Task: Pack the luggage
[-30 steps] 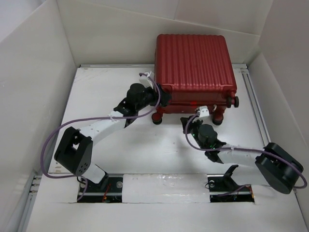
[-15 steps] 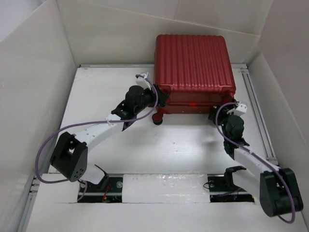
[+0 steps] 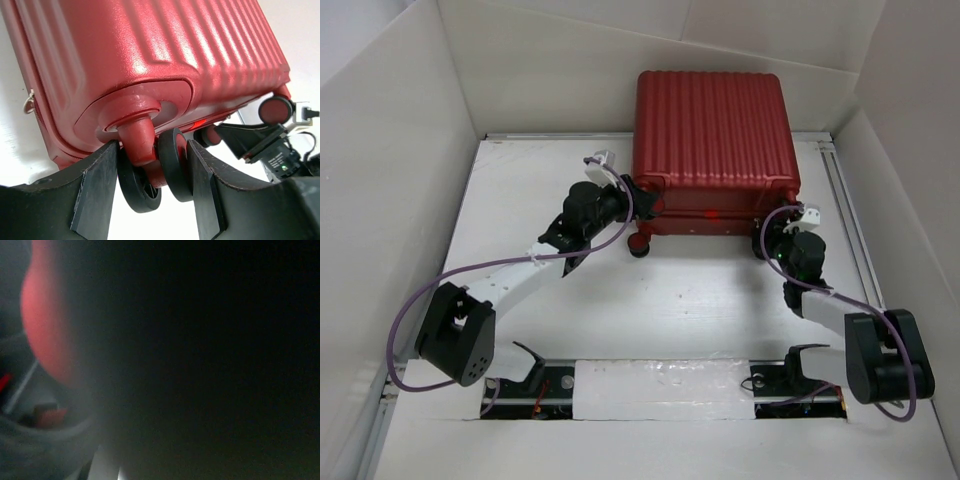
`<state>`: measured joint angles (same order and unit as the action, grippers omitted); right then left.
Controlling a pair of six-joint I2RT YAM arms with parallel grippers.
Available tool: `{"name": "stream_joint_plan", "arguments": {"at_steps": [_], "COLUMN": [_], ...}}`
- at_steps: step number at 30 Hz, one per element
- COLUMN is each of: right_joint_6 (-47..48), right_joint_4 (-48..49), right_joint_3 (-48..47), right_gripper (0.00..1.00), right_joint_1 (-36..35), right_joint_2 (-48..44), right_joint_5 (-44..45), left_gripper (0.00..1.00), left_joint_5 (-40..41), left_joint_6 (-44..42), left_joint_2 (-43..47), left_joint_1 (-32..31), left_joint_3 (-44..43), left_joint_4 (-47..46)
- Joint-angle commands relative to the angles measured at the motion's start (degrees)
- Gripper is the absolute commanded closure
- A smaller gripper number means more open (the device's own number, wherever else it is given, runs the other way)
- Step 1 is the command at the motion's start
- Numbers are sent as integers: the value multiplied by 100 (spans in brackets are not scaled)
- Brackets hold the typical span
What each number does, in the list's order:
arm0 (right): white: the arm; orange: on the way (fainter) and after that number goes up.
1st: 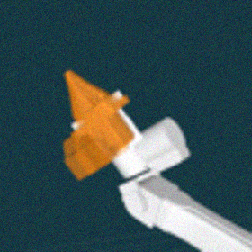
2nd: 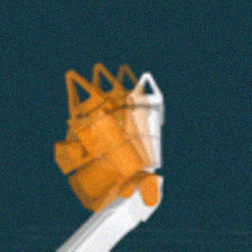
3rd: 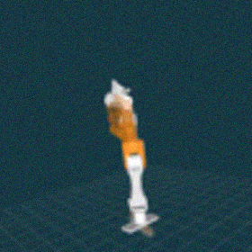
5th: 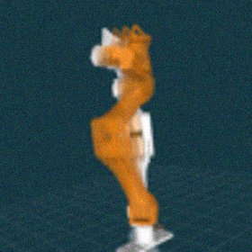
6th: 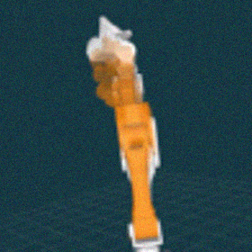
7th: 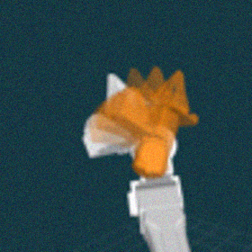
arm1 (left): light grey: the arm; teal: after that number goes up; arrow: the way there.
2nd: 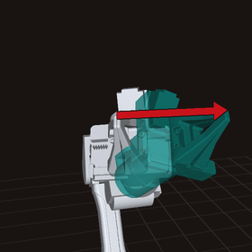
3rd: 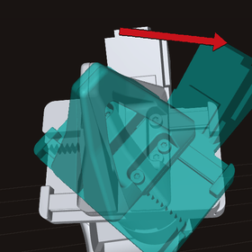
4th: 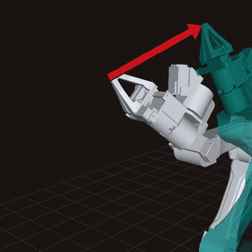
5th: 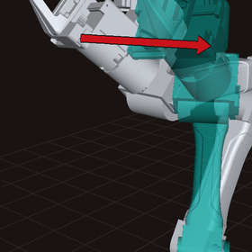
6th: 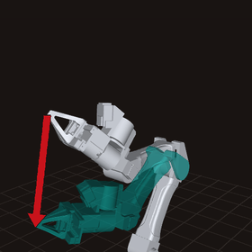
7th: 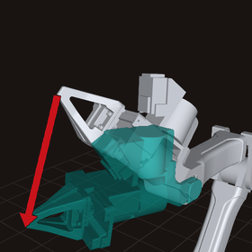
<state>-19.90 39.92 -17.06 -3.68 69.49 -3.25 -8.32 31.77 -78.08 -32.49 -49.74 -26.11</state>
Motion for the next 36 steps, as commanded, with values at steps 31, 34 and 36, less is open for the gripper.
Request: {"name": "stream_joint_plan", "arguments": {"at_steps": [31, 34, 36], "right_joint_6": [197, 136, 205], "right_joint_4": [2160, 2230, 1943], "right_joint_3": [281, 553, 616], "right_gripper": [100, 100, 100], "right_joint_1": [-949, -1362, -1573], "right_joint_2": [-199, -488, -875], "right_joint_5": [-63, 436, 797], "left_gripper": [100, 100, 100], "left_joint_5": [-592, -539, -539], "left_joint_6": [-233, -233, -233], "left_joint_2": [285, 285, 285], "left_joint_1": [-144, -196, -196], "left_joint_3": [245, 192, 192], "left_joint_4": [-325, -325, -325]}}
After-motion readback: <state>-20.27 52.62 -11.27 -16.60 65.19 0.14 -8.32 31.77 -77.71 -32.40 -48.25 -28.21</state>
